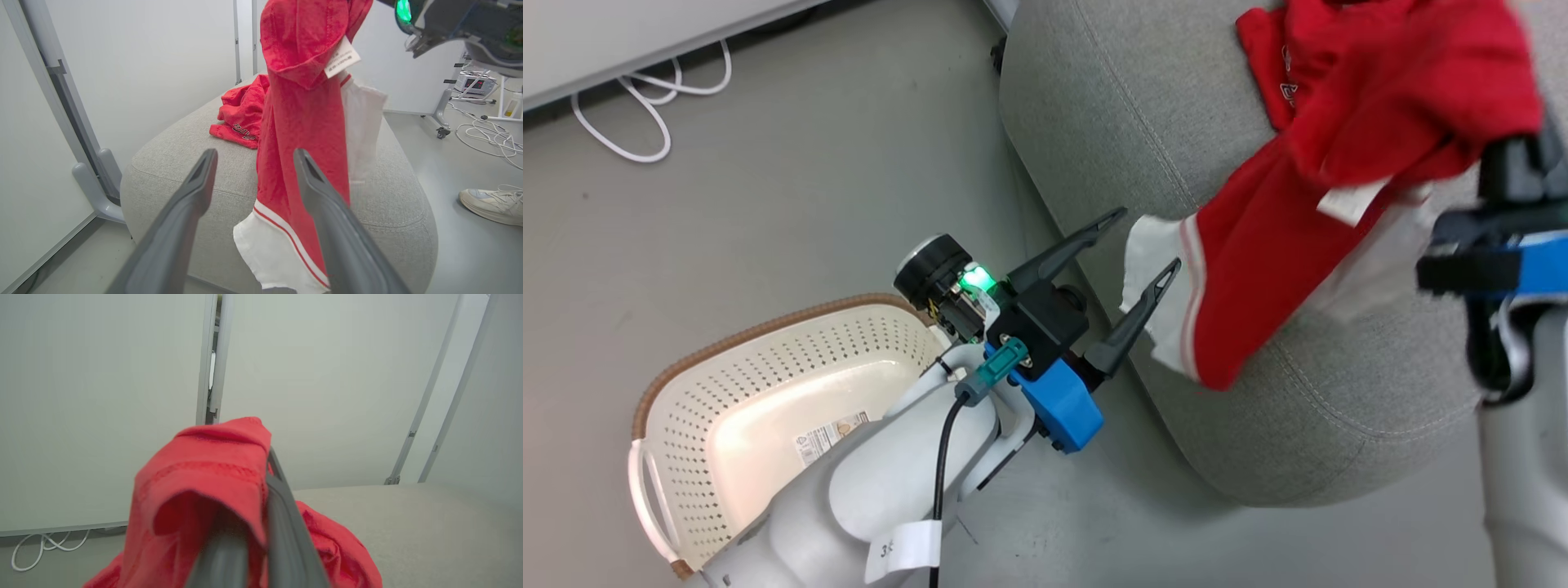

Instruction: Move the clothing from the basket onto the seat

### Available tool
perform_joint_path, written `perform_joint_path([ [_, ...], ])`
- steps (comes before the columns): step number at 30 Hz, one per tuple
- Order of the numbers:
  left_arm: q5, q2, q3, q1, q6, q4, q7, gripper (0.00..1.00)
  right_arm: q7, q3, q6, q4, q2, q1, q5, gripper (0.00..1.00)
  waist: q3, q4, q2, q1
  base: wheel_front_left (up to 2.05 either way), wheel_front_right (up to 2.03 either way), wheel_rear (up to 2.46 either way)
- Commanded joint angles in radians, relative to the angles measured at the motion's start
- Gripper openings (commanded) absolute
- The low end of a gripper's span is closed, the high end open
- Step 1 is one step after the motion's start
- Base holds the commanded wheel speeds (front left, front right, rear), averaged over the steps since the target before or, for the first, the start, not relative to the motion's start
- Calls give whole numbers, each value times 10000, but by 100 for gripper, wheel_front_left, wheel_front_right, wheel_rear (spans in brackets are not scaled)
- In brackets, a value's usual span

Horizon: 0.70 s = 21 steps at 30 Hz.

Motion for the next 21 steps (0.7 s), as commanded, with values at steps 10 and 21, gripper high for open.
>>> perform_joint_path([
  [10,421,412,-12,-1007,73,-526,352,100,-11,-950,1,-475,-1767,-3817,-154,0,1753,259,-1,0,0,0,0],
  [21,749,804,7,-1793,163,-1170,754,100,-9,-2300,1,1070,-4067,-5990,-79,0,3262,500,-1,0,0,0,0],
])
